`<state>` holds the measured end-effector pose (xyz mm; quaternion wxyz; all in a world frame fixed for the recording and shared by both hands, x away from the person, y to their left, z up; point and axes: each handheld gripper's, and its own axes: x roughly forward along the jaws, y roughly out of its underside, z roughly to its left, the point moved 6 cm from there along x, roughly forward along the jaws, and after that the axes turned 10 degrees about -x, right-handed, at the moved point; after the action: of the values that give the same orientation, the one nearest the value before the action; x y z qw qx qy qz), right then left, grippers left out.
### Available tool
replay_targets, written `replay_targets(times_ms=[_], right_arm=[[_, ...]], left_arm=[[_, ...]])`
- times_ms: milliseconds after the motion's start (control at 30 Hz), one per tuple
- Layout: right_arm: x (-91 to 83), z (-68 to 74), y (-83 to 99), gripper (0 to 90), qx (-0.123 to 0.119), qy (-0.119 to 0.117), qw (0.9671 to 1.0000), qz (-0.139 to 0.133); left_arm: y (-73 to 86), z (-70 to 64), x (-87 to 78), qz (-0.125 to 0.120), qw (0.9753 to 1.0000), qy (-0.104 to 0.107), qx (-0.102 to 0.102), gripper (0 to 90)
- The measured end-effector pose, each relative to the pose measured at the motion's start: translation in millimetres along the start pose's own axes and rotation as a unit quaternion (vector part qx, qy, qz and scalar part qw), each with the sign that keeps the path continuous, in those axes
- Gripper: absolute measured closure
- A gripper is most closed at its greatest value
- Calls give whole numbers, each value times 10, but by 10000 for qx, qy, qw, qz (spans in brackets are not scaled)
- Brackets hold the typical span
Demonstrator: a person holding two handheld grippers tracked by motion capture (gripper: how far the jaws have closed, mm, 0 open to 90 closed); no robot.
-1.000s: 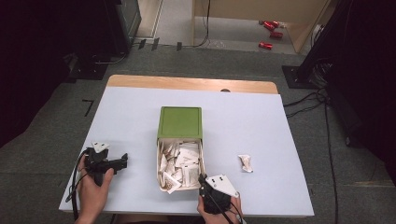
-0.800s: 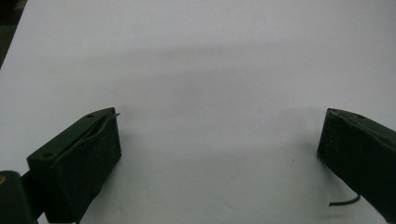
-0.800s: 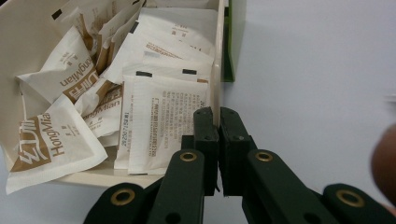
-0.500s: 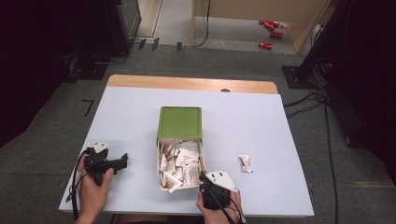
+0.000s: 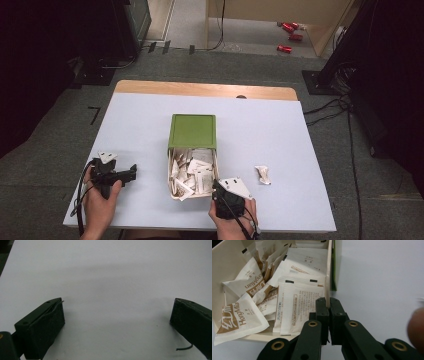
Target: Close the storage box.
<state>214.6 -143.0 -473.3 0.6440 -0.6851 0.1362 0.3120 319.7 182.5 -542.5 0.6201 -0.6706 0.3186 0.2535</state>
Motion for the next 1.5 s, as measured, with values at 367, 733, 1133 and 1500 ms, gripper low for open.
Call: replay_targets(times_ms=[367,733,1133,1500], right_arm=[[128,-9,-70,884,67,24,10000,-28],[250,-30,-119,883,126,62,9999,-79],[309,-55,-135,859,100,23,9995,-296],[79,-33,-107,543,-14,-377,9970,-680]], left_arm=[[0,0,0,0,10000,0,1,0],[0,0,0,1,10000,1,-1,0],[0,-1,1,-7,10000,4,-6,0],[1,0,0,-1,10000,1,2,0]])
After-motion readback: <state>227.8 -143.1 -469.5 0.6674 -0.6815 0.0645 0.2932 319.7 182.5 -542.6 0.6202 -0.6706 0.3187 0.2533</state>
